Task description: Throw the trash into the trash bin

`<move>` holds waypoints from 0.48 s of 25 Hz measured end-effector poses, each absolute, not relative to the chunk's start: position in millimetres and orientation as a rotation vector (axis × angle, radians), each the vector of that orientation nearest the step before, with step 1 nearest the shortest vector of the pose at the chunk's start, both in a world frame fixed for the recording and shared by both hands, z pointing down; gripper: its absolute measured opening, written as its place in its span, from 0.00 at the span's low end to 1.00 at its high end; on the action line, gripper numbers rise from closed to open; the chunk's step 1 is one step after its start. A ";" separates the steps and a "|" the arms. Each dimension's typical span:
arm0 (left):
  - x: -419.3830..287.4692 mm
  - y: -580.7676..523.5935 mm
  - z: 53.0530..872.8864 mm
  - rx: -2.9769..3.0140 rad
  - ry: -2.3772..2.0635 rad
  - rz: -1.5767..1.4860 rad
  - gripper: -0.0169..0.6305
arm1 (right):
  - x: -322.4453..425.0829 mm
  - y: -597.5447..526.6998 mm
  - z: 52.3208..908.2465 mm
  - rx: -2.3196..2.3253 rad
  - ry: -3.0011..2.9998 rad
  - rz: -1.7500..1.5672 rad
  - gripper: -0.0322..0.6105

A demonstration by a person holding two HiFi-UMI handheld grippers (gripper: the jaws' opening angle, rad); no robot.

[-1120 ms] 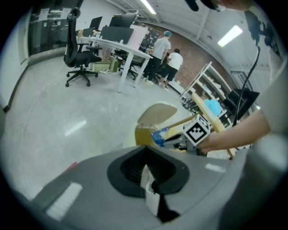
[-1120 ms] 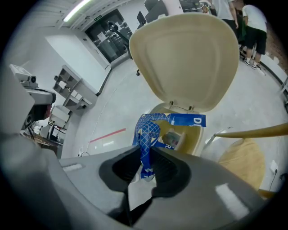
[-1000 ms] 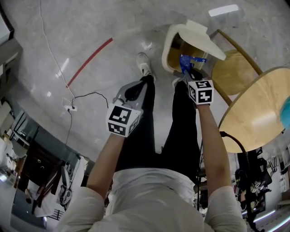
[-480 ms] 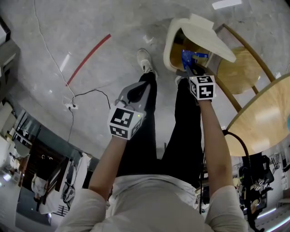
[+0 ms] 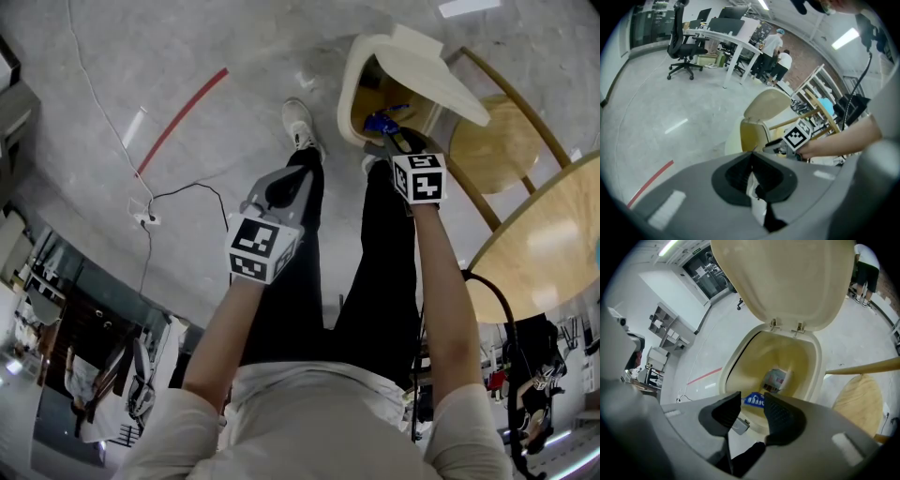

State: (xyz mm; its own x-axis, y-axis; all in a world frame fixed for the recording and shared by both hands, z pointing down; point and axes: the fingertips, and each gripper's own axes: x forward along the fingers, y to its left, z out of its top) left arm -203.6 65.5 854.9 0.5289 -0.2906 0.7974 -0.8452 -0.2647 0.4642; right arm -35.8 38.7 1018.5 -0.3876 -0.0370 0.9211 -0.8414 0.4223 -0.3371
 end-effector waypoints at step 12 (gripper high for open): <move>-189.6 65.4 828.8 1.844 -0.945 0.715 0.03 | -30.7 26.9 977.5 0.812 -1.790 1.040 0.24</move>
State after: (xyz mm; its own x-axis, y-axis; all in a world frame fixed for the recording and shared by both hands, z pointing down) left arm -189.6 65.4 828.8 0.5379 -0.3085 0.7845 -0.8389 -0.2880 0.4619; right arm -30.7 26.9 977.5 -0.3931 -0.1012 0.9139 -0.8441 0.4338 -0.3151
